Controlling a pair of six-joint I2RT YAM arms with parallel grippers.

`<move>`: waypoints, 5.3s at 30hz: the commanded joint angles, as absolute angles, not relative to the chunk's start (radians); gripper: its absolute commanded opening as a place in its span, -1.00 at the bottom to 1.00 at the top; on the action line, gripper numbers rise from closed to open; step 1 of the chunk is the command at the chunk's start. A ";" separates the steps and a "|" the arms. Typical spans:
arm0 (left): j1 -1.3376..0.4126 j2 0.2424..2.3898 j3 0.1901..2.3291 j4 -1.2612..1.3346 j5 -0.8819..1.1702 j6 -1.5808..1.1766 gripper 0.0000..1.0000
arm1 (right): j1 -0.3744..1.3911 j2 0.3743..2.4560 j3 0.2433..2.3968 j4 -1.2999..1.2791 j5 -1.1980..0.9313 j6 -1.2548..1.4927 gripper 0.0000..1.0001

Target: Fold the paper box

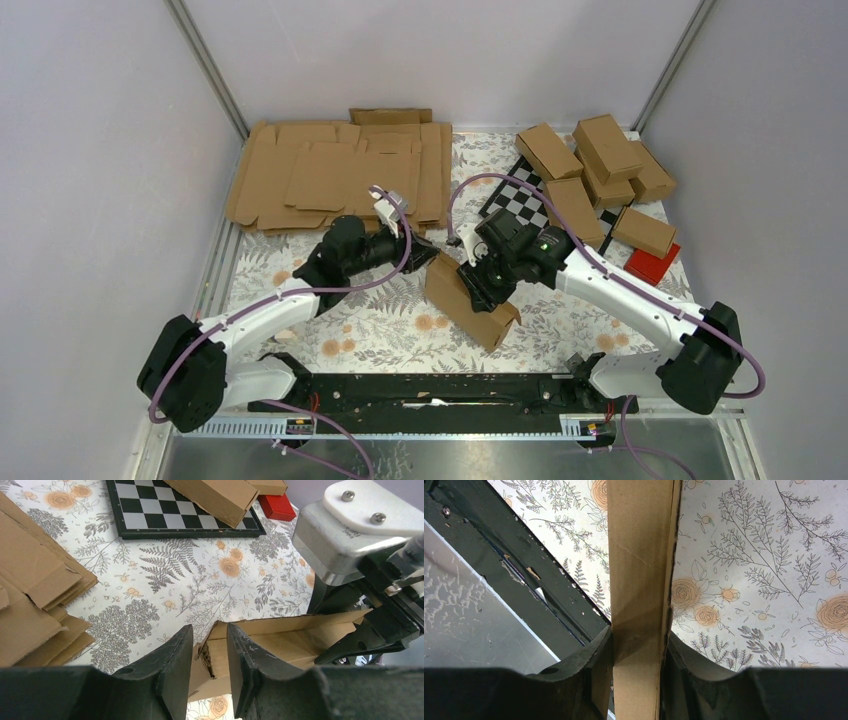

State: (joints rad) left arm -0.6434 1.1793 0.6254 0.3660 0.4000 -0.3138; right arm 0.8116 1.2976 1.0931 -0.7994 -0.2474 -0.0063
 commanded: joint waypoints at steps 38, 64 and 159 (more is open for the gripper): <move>-0.766 1.161 0.491 0.553 0.184 -0.314 -1.00 | 0.819 1.373 1.131 -0.760 -0.094 0.051 -0.12; -0.910 1.164 0.383 0.650 -0.028 -0.292 -1.00 | 0.818 1.281 1.097 -0.810 -0.006 0.156 0.17; -0.861 1.076 0.347 0.486 -0.344 -0.377 -1.00 | 0.818 1.676 1.328 -0.579 -0.074 0.051 0.33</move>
State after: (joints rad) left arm -0.8810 1.1133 0.3901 0.5430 -0.2996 -0.3599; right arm 0.8246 1.6176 1.2324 -0.6167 -0.1131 0.0723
